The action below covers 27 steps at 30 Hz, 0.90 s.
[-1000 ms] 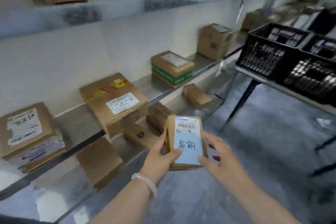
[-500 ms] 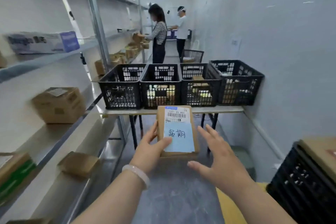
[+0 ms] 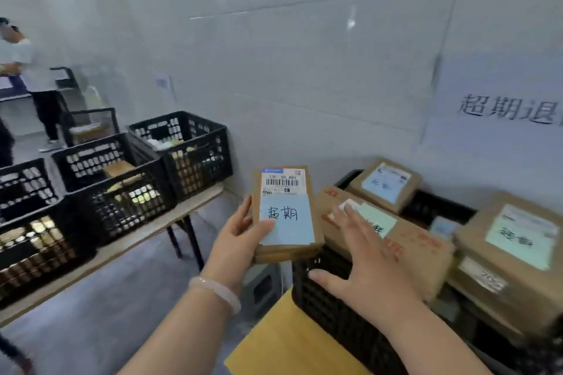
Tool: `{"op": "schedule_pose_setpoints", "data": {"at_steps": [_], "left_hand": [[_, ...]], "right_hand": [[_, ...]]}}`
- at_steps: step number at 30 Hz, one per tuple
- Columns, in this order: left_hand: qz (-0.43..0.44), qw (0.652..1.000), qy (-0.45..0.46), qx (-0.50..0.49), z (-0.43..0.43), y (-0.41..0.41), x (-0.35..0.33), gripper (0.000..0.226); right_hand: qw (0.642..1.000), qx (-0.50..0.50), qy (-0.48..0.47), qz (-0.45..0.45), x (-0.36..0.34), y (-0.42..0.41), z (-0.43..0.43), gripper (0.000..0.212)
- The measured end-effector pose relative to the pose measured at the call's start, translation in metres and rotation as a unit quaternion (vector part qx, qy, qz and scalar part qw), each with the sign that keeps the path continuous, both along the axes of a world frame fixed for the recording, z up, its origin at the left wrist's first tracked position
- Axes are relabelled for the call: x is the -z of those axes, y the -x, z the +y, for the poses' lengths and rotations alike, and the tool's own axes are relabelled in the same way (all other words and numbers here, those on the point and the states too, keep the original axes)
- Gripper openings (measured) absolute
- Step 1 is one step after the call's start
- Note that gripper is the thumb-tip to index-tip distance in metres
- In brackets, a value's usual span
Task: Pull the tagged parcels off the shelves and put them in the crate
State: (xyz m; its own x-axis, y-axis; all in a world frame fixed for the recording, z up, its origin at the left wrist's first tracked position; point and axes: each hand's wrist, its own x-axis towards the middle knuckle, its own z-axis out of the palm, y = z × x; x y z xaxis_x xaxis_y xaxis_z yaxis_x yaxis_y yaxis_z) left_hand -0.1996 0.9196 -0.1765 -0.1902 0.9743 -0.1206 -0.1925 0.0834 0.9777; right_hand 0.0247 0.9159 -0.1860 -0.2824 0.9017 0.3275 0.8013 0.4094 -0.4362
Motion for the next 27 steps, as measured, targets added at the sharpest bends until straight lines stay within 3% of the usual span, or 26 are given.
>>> {"op": "schedule_pose_setpoints", "data": {"at_steps": [7, 12, 17, 23, 27], "left_hand": [[-0.023, 0.982, 0.026, 0.184, 0.067, -0.069, -0.007, 0.062], [0.045, 0.957, -0.002, 0.286, 0.09, -0.111, -0.011, 0.057], [0.087, 0.948, 0.042, 0.303, 0.111, -0.124, -0.015, 0.051], [0.107, 0.946, 0.029, 0.305, 0.123, -0.124, -0.022, 0.033], [0.121, 0.949, 0.007, 0.289, 0.119, -0.132, -0.026, 0.044]], "right_hand": [[0.988, 0.15, 0.031, 0.014, -0.007, -0.041, -0.024, 0.1], [0.969, 0.245, 0.035, 0.02, -0.007, -0.052, -0.037, 0.102], [0.957, 0.285, 0.046, 0.028, -0.005, -0.058, -0.043, 0.102], [0.953, 0.293, 0.057, 0.051, -0.006, -0.061, -0.037, 0.099], [0.955, 0.289, 0.047, 0.048, -0.01, -0.063, -0.03, 0.1]]}}
